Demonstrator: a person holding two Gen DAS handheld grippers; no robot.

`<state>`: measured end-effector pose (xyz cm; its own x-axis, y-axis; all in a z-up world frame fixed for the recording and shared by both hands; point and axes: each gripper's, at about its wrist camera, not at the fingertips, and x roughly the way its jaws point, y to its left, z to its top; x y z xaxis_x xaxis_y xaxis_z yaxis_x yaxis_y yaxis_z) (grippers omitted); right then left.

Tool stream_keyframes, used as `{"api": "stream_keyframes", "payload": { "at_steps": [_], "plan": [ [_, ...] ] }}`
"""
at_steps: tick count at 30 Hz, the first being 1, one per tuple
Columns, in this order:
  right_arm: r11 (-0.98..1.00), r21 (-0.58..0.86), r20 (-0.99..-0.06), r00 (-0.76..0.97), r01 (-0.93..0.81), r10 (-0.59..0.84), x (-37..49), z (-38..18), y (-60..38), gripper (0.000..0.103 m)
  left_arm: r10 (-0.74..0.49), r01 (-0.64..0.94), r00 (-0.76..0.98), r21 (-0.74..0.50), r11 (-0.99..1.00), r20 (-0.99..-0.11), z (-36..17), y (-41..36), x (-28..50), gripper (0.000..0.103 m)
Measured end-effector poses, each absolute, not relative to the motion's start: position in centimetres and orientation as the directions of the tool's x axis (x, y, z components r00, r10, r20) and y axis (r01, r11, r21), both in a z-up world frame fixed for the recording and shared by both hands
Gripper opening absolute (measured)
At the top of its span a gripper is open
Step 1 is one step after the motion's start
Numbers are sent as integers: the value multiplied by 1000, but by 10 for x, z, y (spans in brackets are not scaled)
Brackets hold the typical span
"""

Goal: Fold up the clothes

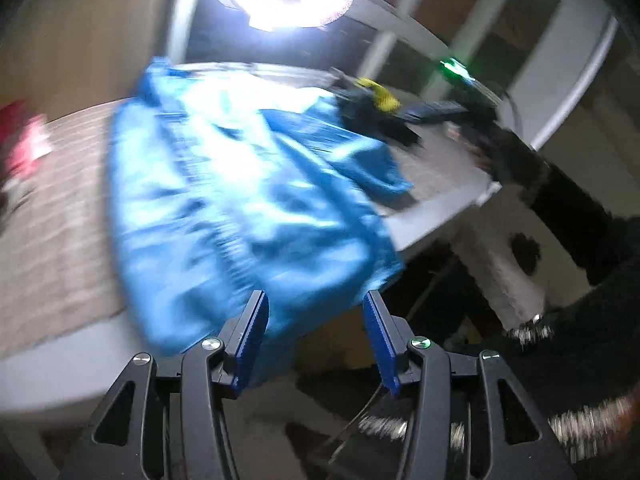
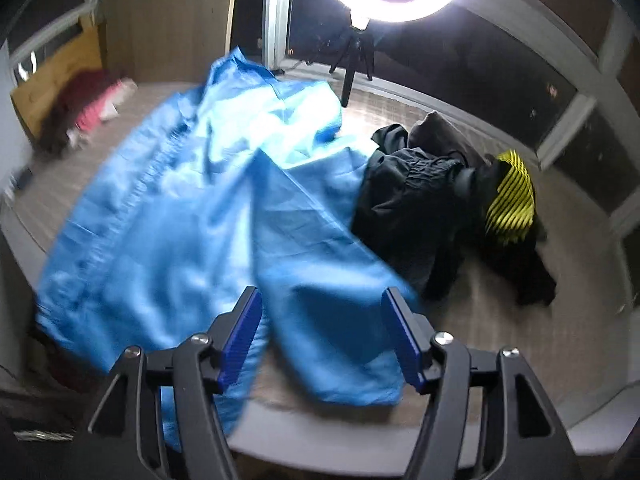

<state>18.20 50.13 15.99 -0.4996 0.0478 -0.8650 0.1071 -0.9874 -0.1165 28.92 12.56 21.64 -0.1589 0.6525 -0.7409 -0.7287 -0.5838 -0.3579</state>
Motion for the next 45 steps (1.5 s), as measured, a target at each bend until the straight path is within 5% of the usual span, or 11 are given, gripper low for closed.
{"api": "stream_keyframes", "payload": {
  "at_steps": [9, 15, 22, 23, 24, 25, 27, 30, 34, 38, 45],
  "plan": [
    [-928, -186, -905, -424, 321, 35, 123, 92, 497, 61, 606, -753, 14, -407, -516, -795, 148, 322, 278, 47],
    [-866, -239, -903, -428, 439, 32, 108, 70, 503, 61, 532, -778, -39, -308, -548, -846, 129, 388, 273, 47],
    [-868, -111, -942, -329, 483, -63, 101, 47, 529, 61, 452, -744, -23, -286, -604, -892, 89, 415, 261, 47],
    [-867, -92, -947, -313, 490, -77, 101, 42, 530, 57, 443, -744, -22, -281, -606, -896, 86, 418, 261, 47],
    [-869, -65, -946, -306, 491, -102, 102, 41, 531, 27, 434, -745, -21, -275, -608, -901, 83, 420, 262, 48],
    [-876, -35, -943, -306, 482, -130, 104, 46, 533, 6, 425, -746, -20, -270, -609, -905, 79, 422, 262, 48],
    [-886, 24, -934, -307, 463, -186, 109, 55, 539, 2, 431, -765, -39, -250, -593, -901, 80, 424, 264, 43],
    [-917, 127, -883, -377, 379, -279, 117, 96, 566, 2, 425, -764, -42, -245, -597, -904, 78, 423, 257, 3],
    [-956, 234, -746, -598, 177, -293, 141, 188, 658, 1, 488, -717, 11, -347, -604, -873, 92, 410, 248, 3],
    [-987, 157, -664, -744, -42, -74, 162, 257, 748, 1, 586, -740, 15, -403, -538, -810, 133, 410, 255, 2],
    [-943, 233, -640, -768, -237, 35, 136, 278, 830, 1, 550, -828, 60, -349, -439, -833, 138, 429, 272, 3]
  ]
}}
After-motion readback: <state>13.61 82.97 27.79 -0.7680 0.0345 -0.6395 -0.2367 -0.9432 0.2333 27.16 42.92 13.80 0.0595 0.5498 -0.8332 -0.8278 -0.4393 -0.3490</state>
